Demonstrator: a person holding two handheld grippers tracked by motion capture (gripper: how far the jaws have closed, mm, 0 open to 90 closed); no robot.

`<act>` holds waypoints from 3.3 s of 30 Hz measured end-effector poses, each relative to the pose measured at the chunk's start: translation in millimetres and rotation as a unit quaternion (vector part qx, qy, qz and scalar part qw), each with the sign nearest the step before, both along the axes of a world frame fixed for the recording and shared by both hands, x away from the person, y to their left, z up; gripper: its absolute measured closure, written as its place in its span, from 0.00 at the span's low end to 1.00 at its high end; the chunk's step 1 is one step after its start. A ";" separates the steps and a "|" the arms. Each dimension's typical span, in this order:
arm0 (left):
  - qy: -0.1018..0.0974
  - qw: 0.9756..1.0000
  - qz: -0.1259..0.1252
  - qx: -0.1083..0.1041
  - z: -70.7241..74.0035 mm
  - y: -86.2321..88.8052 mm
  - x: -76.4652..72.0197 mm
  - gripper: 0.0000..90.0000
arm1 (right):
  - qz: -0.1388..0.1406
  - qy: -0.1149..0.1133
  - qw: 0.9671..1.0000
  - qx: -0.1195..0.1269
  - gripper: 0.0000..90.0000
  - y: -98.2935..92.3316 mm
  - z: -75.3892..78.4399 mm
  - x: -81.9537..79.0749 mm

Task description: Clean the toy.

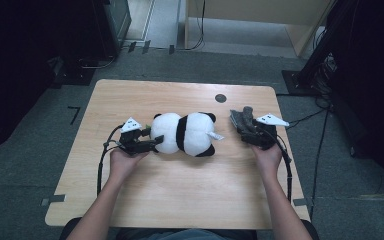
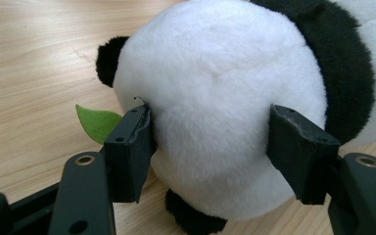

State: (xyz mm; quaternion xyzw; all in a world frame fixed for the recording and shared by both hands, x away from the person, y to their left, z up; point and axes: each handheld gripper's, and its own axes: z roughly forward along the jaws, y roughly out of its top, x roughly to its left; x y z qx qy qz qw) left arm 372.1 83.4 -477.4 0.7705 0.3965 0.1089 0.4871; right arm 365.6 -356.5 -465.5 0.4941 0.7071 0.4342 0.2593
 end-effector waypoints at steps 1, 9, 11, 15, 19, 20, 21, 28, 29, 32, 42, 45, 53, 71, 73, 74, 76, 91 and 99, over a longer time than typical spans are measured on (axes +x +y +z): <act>0.000 1.000 0.000 0.000 0.0 0.1 0.0 0.39 | 0.004 0.000 1.000 0.002 0.29 2.1 1.2 -1.4; 0.002 1.000 -0.003 -0.001 -0.3 0.7 0.8 0.38 | 0.047 -0.009 0.999 0.009 0.26 23.0 10.7 -14.4; 0.004 1.000 -0.004 0.000 0.0 0.4 0.9 0.38 | 0.056 -0.011 0.998 0.011 0.24 27.9 12.8 -18.0; 0.002 1.000 -0.006 0.002 1.0 -0.4 1.9 0.37 | 0.090 -0.004 0.996 0.019 0.15 39.7 15.2 -22.4; 0.005 1.000 -0.007 0.006 2.8 -1.3 1.9 0.36 | 0.115 0.003 0.993 0.022 0.14 49.3 15.9 -25.0; 0.006 1.000 -0.008 0.007 3.2 -1.7 1.9 0.36 | 0.121 0.002 0.992 0.026 0.14 51.9 16.4 -26.0; 0.006 1.000 -0.008 0.007 3.2 -1.7 1.9 0.36 | 0.121 0.002 0.992 0.026 0.14 51.9 16.4 -26.0; 0.008 1.000 -0.011 0.007 6.0 -6.2 0.7 0.37 | 0.174 0.013 0.984 0.035 0.11 81.0 13.6 -28.3; 0.008 1.000 -0.012 0.008 6.1 -6.9 0.6 0.37 | 0.175 0.016 0.984 0.032 0.10 85.0 12.3 -27.1; 0.009 1.000 -0.012 0.008 6.0 -8.4 0.8 0.38 | 0.181 0.022 0.983 0.023 0.05 95.4 8.5 -22.8; 0.016 1.000 -0.009 0.003 6.5 -11.5 1.6 0.38 | 0.185 0.018 0.982 0.016 0.00 113.8 -2.0 -14.2; 0.020 1.000 -0.006 -0.001 6.7 -12.9 2.2 0.38 | 0.174 0.008 0.985 -0.003 0.00 118.0 -5.1 -13.1; 0.017 1.000 -0.009 -0.001 8.2 -13.6 3.0 0.38 | 0.182 0.011 0.983 0.021 0.49 107.6 -4.1 -7.1; -0.033 0.998 -0.052 -0.013 19.9 14.9 2.9 0.39 | 0.258 0.014 0.962 0.086 0.55 61.0 28.5 -2.2; -0.033 0.997 -0.061 -0.014 19.4 13.9 2.4 0.40 | 0.265 0.015 0.960 0.088 0.55 61.8 29.2 -2.8; -0.031 0.997 -0.072 -0.016 17.9 13.9 2.3 0.41 | 0.277 0.013 0.957 0.088 0.55 62.3 29.5 -2.9; -0.022 0.996 -0.088 -0.025 15.7 14.2 3.1 0.40 | 0.292 0.017 0.951 0.096 0.55 60.0 28.1 -1.6; -0.023 0.974 -0.204 -0.095 7.7 19.2 5.7 0.17 | 0.359 0.027 0.926 0.117 0.56 61.1 27.3 -1.2; -0.018 0.957 -0.265 -0.119 6.0 6.8 1.6 0.09 | 0.362 0.038 0.925 0.106 0.52 72.2 21.1 2.7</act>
